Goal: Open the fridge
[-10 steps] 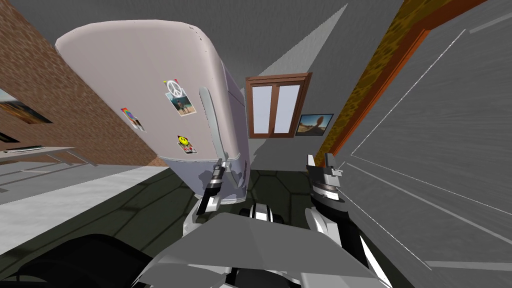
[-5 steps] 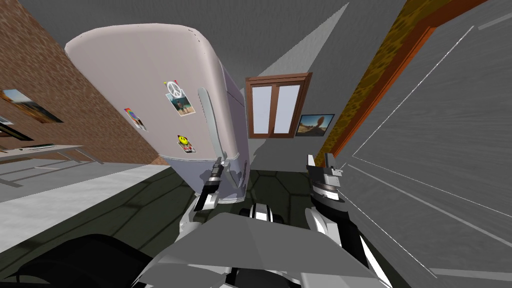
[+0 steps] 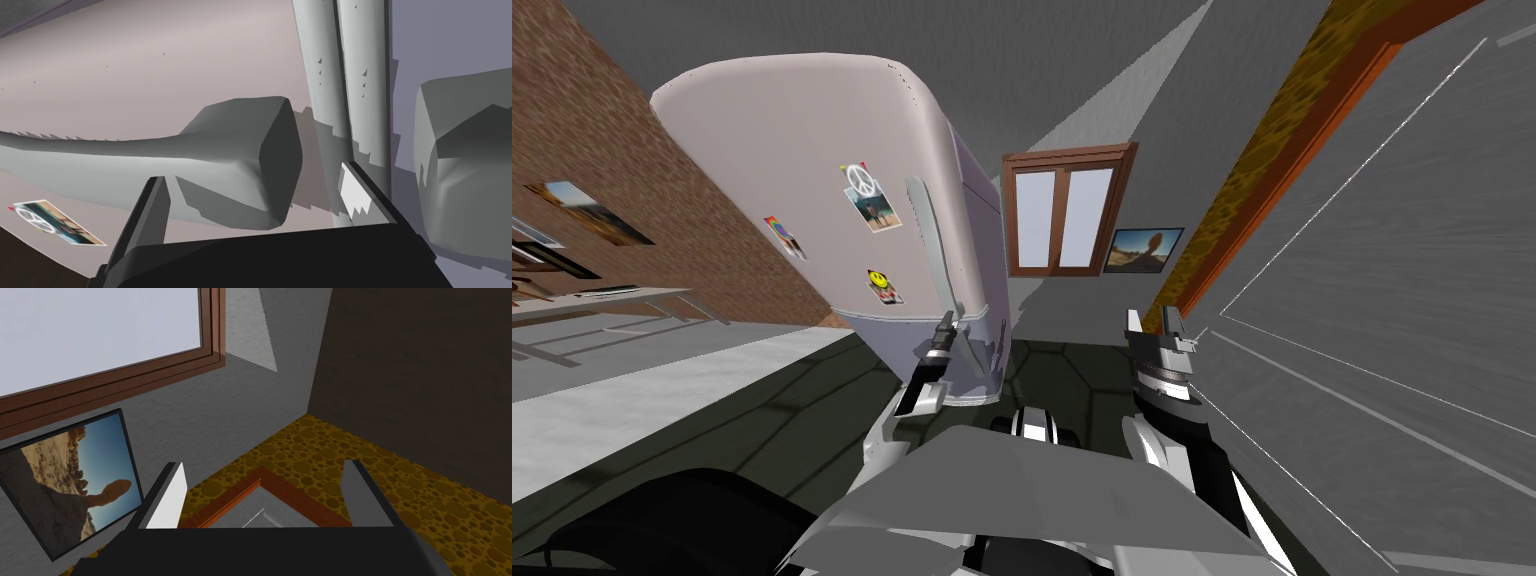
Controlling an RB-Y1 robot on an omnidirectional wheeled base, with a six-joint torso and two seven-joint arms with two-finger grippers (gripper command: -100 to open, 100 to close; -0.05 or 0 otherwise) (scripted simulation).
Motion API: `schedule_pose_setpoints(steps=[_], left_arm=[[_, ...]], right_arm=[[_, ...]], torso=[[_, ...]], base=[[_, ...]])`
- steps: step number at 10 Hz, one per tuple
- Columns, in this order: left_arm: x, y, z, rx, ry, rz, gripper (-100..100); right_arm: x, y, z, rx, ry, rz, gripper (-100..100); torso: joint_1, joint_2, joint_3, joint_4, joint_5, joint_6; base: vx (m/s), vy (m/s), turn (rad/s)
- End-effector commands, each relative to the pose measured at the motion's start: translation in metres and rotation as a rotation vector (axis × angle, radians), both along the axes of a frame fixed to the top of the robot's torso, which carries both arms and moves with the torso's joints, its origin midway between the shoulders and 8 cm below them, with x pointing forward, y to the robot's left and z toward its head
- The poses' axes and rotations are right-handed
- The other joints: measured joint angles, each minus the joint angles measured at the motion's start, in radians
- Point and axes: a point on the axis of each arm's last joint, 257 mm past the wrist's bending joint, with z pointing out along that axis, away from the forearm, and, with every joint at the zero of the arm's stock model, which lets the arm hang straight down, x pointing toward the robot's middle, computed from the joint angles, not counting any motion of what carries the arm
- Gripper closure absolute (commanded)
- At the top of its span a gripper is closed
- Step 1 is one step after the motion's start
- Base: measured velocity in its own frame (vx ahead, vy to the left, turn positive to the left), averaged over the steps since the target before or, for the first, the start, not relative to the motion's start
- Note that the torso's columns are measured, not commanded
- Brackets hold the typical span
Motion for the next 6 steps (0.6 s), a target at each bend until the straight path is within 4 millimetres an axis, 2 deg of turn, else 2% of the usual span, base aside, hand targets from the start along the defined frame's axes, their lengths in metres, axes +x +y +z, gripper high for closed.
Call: schedule_pose_setpoints(steps=[1,6], left_arm=[[0.004,0.008,0.007,0.016,0.032,0.017,-100],[0.01,0.023,0.008,0.032,0.103,0.046,-100]], right_arm=[[0.0,0.0,0.0,0.0,0.0,0.0,0],[0.0,0.0,0.0,0.0,0.0,0.0,0]], torso=[[-0.001,-0.001,-0.001,0.0,-0.001,0.001],[-0.004,-0.004,-0.003,0.001,-0.004,0.003]], base=[[0.007,-0.067,0.043],[0.004,-0.046,0.028]])
